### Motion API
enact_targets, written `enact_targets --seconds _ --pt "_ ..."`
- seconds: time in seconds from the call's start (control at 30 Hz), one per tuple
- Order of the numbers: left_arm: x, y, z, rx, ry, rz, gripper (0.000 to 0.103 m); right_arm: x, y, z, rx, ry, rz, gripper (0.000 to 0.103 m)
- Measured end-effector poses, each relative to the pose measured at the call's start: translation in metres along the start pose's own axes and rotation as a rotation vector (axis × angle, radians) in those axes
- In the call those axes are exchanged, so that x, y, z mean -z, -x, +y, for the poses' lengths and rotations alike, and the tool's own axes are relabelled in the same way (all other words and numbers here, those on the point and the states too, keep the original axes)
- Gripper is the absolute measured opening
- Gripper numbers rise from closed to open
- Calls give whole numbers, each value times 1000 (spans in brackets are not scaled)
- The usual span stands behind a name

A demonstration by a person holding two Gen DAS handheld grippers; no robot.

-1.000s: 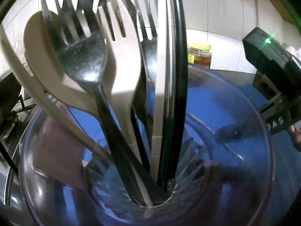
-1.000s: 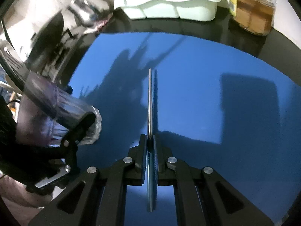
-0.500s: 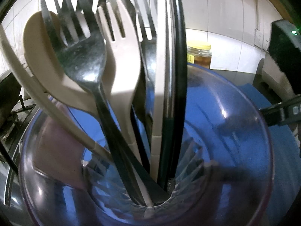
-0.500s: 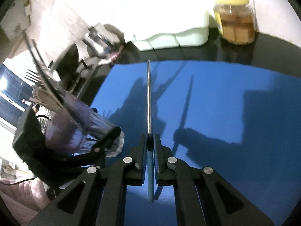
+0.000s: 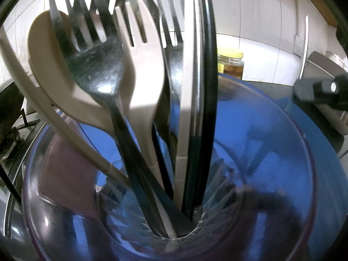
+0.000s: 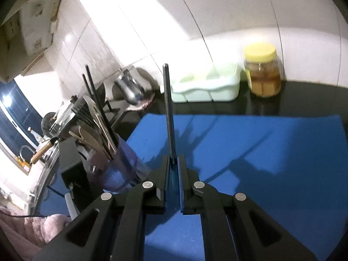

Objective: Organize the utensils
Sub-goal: 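Lift the metal rod upright with the right gripper and carry it to the cup, then lower the metal rod into the glass cup with the right gripper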

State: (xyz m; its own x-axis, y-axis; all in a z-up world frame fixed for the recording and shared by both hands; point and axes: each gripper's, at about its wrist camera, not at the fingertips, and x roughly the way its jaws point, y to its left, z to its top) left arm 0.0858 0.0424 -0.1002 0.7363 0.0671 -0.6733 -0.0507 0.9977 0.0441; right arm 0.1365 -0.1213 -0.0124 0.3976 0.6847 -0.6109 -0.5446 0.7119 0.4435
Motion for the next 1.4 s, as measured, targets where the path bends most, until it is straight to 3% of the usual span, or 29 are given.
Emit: enact_targets --seconds 0.57,1.0,1.4 --pt "0 0 0 0 0 0 80 -28 33 44 24 138 -99 8" --pt "0 0 0 -1 -1 0 80 -49 50 77 -43 210 -156 8" --pt "0 0 1 -3 -2 0 80 -51 45 91 -84 239 -150 8"
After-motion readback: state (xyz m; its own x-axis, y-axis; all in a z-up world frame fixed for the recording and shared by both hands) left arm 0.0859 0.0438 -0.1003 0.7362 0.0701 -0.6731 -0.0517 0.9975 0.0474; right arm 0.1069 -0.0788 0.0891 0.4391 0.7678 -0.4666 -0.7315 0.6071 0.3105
